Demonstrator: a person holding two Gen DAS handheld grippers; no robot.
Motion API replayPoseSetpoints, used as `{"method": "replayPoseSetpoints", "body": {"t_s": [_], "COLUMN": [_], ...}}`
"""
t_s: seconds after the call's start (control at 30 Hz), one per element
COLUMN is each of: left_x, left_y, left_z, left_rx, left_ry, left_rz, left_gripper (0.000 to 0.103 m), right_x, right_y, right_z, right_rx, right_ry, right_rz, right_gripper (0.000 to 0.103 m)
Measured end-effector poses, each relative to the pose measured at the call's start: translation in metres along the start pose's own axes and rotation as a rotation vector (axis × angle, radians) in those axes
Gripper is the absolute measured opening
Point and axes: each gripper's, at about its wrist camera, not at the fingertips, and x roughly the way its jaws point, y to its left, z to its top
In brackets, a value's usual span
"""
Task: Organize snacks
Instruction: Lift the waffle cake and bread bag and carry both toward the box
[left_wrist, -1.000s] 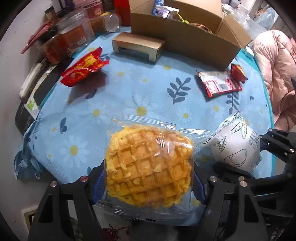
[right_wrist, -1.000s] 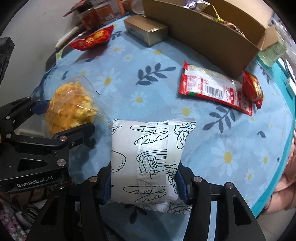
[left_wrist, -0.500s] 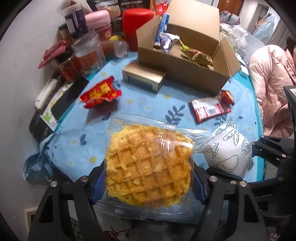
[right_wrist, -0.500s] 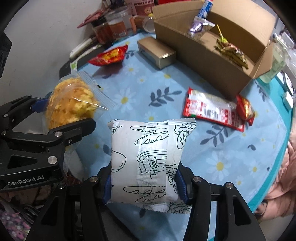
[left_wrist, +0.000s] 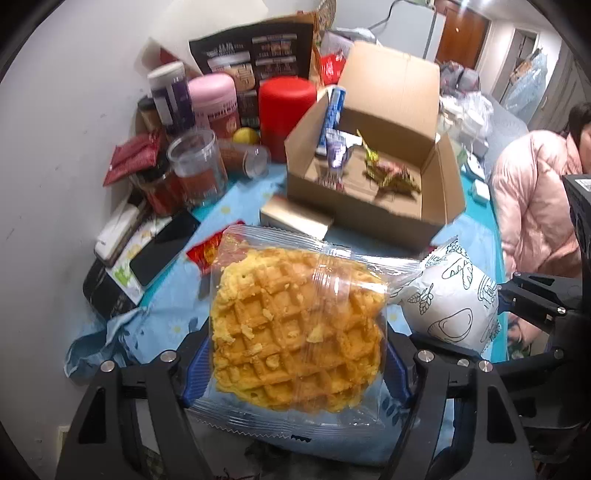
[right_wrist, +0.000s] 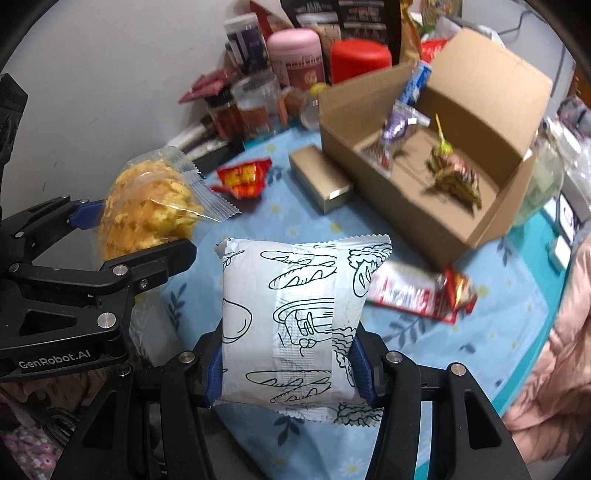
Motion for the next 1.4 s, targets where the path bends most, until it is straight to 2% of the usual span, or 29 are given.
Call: {"method": "replayPoseSetpoints", "body": {"t_s": [0.37,0.57,0.8,1.13,1.4], "left_x": [-0.009,0.001,0.027,0.077,0.123], "left_y": [-0.007,-0.012,-0.023,-0.034,-0.042], "left_z": [0.056,0.089,0.130,0.185,0.201], "left_rx": [-0.007,-0.004,0.005,0.007,0.018], "left_ry": [-0.076,-0.093,-0.095,-0.096,-0.095], "left_rz": [-0.022,-0.026,-0.041,-0.017,-0.019], "left_gripper": [0.075,0.075,0.075,0.075,0.075], "right_x": [-0.027,-0.030,-0.025,-0.010,0.024], "right_y": [-0.029,-0.052,-0.087,-0.141,-0.175], "right_z": [0.042,0.068,0.102,0.142,0.157], "right_rx": [0.010,0.014,0.035,0.090,0.153], "right_ry": [-0.072,-0.097,-0.126,-0.156,-0.147], "right_rz": [0.016,-0.009,-0.044,-0.119,-0.191], "right_gripper": [0.055,0.055,0.055,0.055,0.055]}}
